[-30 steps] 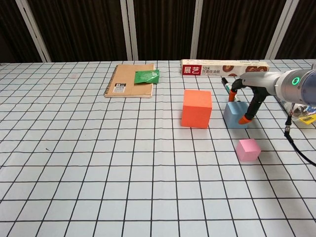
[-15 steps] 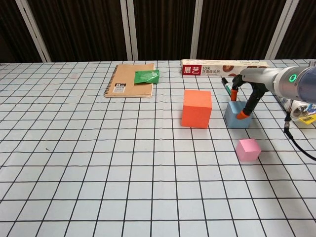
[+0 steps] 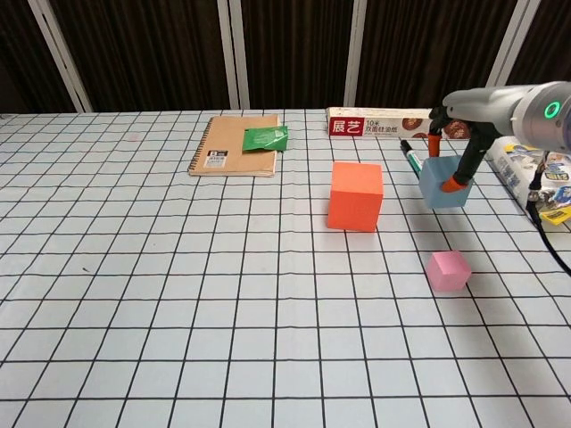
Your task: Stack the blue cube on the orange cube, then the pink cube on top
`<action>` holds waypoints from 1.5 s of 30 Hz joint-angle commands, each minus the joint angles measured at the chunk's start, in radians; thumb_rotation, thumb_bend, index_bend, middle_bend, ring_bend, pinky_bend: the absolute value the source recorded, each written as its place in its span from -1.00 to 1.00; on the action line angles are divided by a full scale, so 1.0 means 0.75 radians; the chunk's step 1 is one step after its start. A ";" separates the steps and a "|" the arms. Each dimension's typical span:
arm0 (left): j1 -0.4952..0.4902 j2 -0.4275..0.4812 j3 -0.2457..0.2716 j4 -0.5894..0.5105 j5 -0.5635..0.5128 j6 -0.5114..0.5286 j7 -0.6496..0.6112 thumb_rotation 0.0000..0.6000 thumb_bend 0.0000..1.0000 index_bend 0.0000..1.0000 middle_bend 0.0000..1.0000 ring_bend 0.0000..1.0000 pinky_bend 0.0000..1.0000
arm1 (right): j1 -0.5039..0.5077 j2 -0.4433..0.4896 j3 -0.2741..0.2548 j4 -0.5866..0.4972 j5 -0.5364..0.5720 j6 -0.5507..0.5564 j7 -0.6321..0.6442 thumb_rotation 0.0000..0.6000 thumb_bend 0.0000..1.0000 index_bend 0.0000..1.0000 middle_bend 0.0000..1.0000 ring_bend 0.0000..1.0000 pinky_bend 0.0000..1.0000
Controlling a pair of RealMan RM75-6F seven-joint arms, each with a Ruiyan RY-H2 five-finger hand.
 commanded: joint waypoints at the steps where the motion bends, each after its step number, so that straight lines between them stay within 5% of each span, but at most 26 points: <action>1: 0.000 0.004 0.002 0.001 0.005 -0.002 -0.010 1.00 -0.75 -0.89 -1.00 -1.00 -1.00 | 0.071 0.061 0.046 -0.139 0.122 0.140 -0.148 1.00 -0.40 -0.06 -1.00 -1.00 -1.00; 12: -0.008 0.019 0.009 0.013 0.026 -0.025 -0.062 1.00 -0.75 -0.89 -1.00 -1.00 -1.00 | 0.333 -0.043 0.241 -0.259 0.501 0.513 -0.536 1.00 -0.35 -0.06 -1.00 -1.00 -1.00; 25: -0.023 0.027 0.013 0.030 0.033 -0.057 -0.099 1.00 -0.75 -0.89 -1.00 -1.00 -1.00 | 0.464 -0.242 0.466 -0.102 0.753 0.464 -0.542 1.00 -0.30 0.00 -1.00 -1.00 -1.00; 36: -0.034 0.033 0.006 0.047 0.015 -0.081 -0.126 1.00 -0.75 -0.89 -1.00 -1.00 -1.00 | 0.529 -0.318 0.506 0.055 0.712 0.416 -0.535 1.00 -0.30 0.02 -1.00 -1.00 -1.00; 45: -0.039 0.029 0.003 0.045 0.001 -0.087 -0.112 1.00 -0.75 -0.89 -1.00 -1.00 -1.00 | 0.492 -0.326 0.468 0.109 0.703 0.341 -0.531 1.00 -0.30 0.02 -1.00 -1.00 -1.00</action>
